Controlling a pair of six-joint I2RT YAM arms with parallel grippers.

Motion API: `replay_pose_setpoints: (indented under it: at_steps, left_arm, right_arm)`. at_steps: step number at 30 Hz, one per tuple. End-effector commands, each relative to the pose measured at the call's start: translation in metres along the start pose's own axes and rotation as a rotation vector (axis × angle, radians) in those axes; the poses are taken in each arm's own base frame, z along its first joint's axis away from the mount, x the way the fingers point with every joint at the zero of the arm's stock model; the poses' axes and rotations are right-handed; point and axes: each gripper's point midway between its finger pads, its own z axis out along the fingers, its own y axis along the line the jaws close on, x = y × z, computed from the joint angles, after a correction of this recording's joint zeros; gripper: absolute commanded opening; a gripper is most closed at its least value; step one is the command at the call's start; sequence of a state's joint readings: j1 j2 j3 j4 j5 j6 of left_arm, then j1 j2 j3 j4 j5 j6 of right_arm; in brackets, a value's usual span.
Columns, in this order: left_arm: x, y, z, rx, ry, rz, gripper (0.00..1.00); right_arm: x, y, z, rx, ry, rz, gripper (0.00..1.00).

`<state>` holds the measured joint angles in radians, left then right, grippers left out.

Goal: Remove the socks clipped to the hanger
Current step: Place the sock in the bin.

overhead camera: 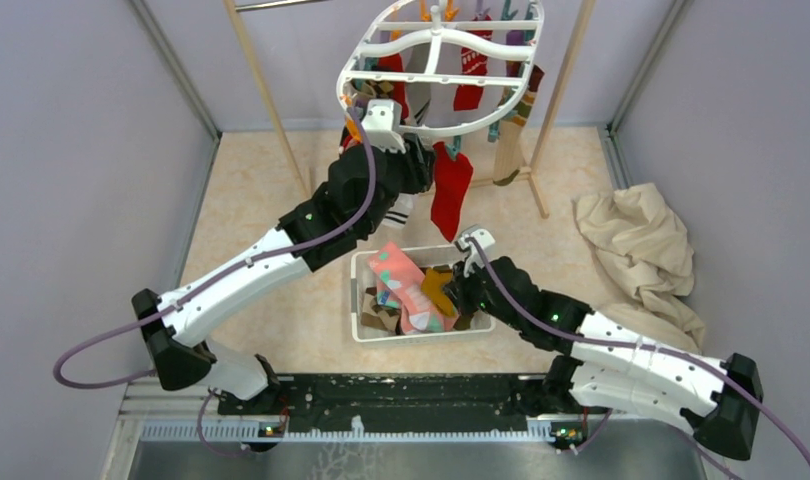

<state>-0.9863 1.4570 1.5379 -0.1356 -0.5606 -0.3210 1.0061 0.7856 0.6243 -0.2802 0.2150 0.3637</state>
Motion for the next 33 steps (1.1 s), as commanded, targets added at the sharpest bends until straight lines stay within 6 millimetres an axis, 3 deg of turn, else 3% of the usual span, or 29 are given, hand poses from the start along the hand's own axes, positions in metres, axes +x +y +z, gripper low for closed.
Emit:
replay_pose_setpoints:
  at_steps: [1,12,16,17,18,20,23,27,33]
  left_arm:
    - [0.004,0.005,-0.01,0.004,0.017,0.005,0.54]
    - [0.013,0.017,-0.033,0.018,0.063,0.014,0.63]
    - [0.018,0.02,-0.047,0.037,0.1,0.009,0.66]
    - [0.019,0.021,-0.05,0.043,0.107,0.004,0.68]
    - [0.02,0.022,-0.054,0.049,0.115,0.002,0.83]
    - [0.022,0.023,-0.06,0.06,0.129,-0.003,0.95]
    - [0.024,0.03,-0.071,0.058,0.14,-0.006,0.96]
    - [0.022,0.039,-0.086,0.069,0.127,-0.009,0.99]
    - [0.02,0.041,-0.103,0.126,0.112,-0.007,0.99]
  right_arm:
    - [0.018,-0.009,0.018,0.079,0.053,0.021,0.0]
    - [0.073,-0.018,0.067,0.166,0.214,0.04,0.0]
    - [0.093,-0.022,0.075,0.181,0.26,0.06,0.08]
    - [0.098,-0.023,0.077,0.183,0.269,0.063,0.11]
    - [0.102,-0.023,0.077,0.185,0.279,0.069,0.15]
    - [0.108,-0.025,0.079,0.192,0.297,0.068,0.2]
    - [0.115,-0.028,0.079,0.208,0.329,0.062,0.24]
    - [0.105,-0.025,0.073,0.203,0.32,0.066,0.28]
    - [0.069,-0.02,0.058,0.198,0.265,0.052,0.42]
